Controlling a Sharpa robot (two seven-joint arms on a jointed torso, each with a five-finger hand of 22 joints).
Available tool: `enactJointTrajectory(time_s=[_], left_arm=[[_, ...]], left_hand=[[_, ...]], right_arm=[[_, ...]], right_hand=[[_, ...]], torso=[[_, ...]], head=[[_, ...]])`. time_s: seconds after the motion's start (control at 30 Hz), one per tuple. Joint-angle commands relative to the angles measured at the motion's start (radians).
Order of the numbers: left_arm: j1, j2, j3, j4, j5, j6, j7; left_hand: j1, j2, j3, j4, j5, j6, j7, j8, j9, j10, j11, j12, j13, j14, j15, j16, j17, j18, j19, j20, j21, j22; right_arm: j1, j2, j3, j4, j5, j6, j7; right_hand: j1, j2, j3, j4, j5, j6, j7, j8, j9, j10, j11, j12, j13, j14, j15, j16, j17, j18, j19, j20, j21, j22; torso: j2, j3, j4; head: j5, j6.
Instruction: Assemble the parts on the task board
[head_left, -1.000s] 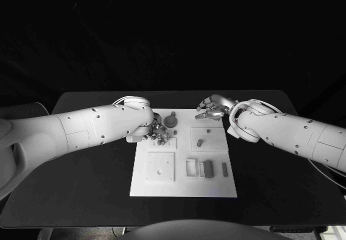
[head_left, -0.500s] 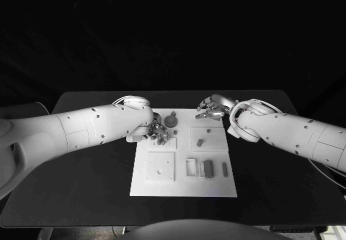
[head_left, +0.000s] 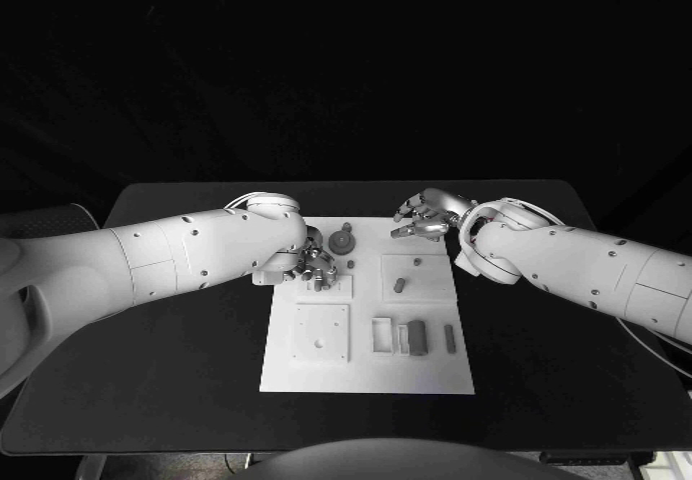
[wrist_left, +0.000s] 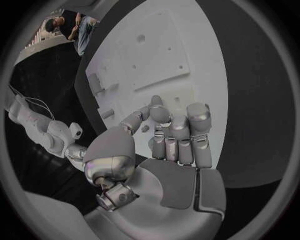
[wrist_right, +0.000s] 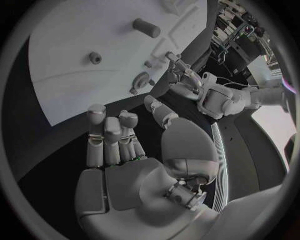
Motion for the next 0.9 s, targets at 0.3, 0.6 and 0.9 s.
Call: enactJointTrajectory(time_s=[0.3,0.6,0.9], left_arm=[[-0.001,-0.001,0.000,0.004,0.017,0.025,0.002],[-0.001,-0.001,0.000,0.001,0.018,0.015,0.003],[-0.001,-0.003,0.000,-0.001,0.019,-0.017,0.010]], left_hand=[[0.009,-0.003,-0.007,-0.004,0.001,-0.006,0.002,-0.003,0.000,-0.003,0.003,-0.005,0.001,-0.001,-0.003,-0.004,0.002,0.061,-0.005,0.003,-0.003,0.001],[0.001,-0.012,-0.011,0.003,-0.005,-0.006,0.001,-0.004,0.000,-0.003,0.003,-0.005,0.002,-0.001,-0.003,-0.004,0.003,0.060,-0.005,0.003,-0.004,0.001],[-0.037,-0.071,-0.013,0.076,-0.198,-0.008,0.000,-0.006,-0.002,-0.005,0.001,-0.012,0.005,-0.002,-0.005,-0.010,0.005,0.064,-0.008,-0.002,-0.011,-0.002]], right_arm=[[0.000,0.000,0.000,0.001,-0.005,0.011,0.005],[0.000,0.001,0.000,0.000,-0.005,0.012,0.005],[0.000,0.001,0.000,-0.001,-0.005,0.012,0.005]], right_hand=[[-0.010,-0.001,0.001,0.008,0.005,-0.002,0.005,0.004,-0.002,-0.006,-0.001,0.006,-0.001,-0.002,-0.004,0.005,-0.001,0.068,0.000,-0.010,-0.007,0.009],[-0.010,-0.001,0.001,0.008,0.005,-0.002,0.005,0.004,-0.002,-0.007,-0.001,0.006,-0.001,-0.002,-0.004,0.005,-0.001,0.068,0.000,-0.010,-0.007,0.009],[-0.010,-0.001,0.001,0.008,0.005,-0.002,0.005,0.004,-0.002,-0.007,-0.001,0.006,-0.001,-0.002,-0.004,0.005,-0.001,0.068,0.000,-0.010,-0.007,0.009]], torso=[[0.000,0.0002,-0.0001],[0.000,-0.0002,-0.0001],[0.000,-0.0003,-0.0002]], head=[[0.000,0.000],[0.000,0.001],[-0.001,0.002]])
